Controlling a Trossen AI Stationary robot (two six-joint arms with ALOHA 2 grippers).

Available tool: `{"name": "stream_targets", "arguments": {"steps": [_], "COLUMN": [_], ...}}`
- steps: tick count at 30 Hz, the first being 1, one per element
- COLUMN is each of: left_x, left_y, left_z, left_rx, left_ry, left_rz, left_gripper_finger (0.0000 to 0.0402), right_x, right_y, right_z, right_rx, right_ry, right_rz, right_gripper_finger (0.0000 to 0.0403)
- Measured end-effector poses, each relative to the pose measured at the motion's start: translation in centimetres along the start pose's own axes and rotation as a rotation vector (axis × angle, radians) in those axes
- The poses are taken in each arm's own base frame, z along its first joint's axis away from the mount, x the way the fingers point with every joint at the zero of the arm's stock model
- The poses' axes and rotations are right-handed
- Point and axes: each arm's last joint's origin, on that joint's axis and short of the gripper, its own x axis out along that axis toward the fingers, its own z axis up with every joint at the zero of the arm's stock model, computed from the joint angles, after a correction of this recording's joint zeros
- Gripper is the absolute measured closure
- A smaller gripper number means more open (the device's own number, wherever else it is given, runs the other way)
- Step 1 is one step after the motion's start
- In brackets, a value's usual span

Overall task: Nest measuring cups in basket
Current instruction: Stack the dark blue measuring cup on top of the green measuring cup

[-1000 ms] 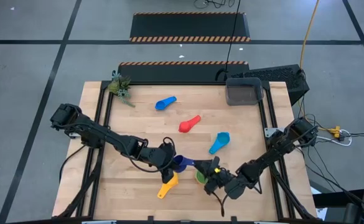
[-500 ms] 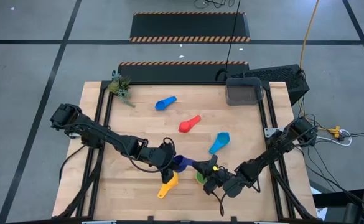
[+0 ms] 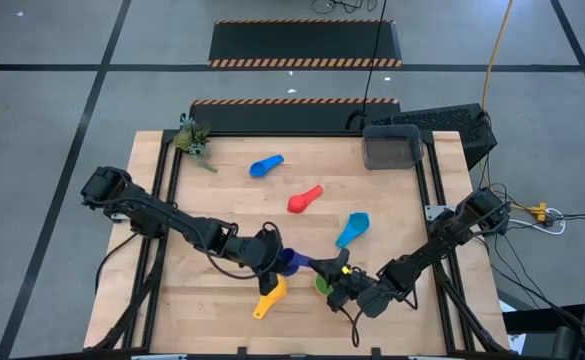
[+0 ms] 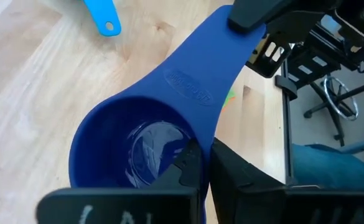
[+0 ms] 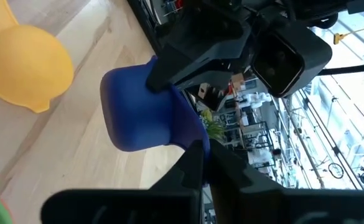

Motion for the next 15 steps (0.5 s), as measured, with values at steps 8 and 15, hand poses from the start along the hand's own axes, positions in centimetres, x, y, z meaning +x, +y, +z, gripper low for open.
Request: {"name": "stream_targets", "arguments": {"steps": [8,15], "left_x": [-0.1,-1.5], "left_y": [-0.3,-1.0], "left_z": [0.5,1.2], "left_rx": [0.061,0.082], "left_ry": [-0.079,-0.136], "left_rz": [0.007,-0.016], "left_gripper_finger": [0.0276,0.0229], "right_x": [-0.7,-1.8], "right_y": [0.1,-0.5], "right_z": [0.3,0.8], "right_rx": [-0.079,-0.059], "right_ry": [0.024,0.001], "right_rz": [-0.032,-0.043], "right_gripper_finger": [0.0402,0.0402]}}
